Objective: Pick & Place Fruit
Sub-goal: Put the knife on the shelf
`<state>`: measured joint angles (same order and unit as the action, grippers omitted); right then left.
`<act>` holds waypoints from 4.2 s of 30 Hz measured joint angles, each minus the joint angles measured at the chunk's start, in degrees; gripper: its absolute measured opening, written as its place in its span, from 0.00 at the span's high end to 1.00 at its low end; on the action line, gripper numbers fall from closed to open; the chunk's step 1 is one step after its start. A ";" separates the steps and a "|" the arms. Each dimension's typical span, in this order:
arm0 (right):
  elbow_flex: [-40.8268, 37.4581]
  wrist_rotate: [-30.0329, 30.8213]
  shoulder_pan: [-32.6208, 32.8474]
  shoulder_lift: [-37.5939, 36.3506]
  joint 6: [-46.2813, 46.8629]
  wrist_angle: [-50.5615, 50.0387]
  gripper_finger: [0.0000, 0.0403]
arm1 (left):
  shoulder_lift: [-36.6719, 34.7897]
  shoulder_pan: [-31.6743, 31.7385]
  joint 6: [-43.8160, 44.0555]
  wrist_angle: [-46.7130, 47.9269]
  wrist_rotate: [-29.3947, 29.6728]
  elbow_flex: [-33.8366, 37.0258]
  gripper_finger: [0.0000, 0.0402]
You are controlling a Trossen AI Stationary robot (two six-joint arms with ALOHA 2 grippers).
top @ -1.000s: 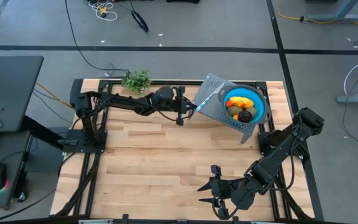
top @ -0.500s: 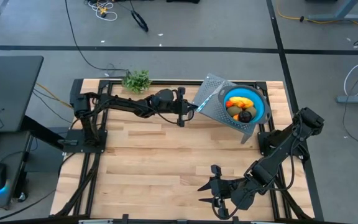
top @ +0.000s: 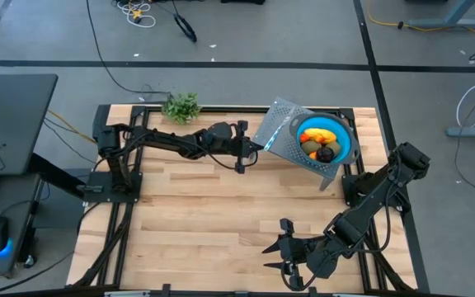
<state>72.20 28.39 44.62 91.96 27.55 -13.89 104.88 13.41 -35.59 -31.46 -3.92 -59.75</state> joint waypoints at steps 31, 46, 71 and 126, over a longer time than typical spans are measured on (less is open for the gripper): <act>0.00 -0.05 0.46 0.00 0.00 -0.02 0.59 | -0.15 -0.81 -1.16 2.02 3.85 -0.07 0.99; 0.00 -0.01 0.46 0.00 0.00 0.00 0.59 | 0.44 -0.92 0.85 0.63 -1.47 -0.13 0.96; 0.00 -0.01 0.44 0.00 -0.61 0.01 0.59 | 0.59 -0.90 2.14 -1.66 -1.88 -0.09 0.97; 0.02 -13.89 0.48 0.00 8.62 -14.03 0.59 | -8.09 -5.10 43.28 23.26 26.77 -9.88 0.40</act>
<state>72.23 14.50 45.10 91.96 36.17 -27.92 96.79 8.31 7.69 -8.20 22.85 -69.63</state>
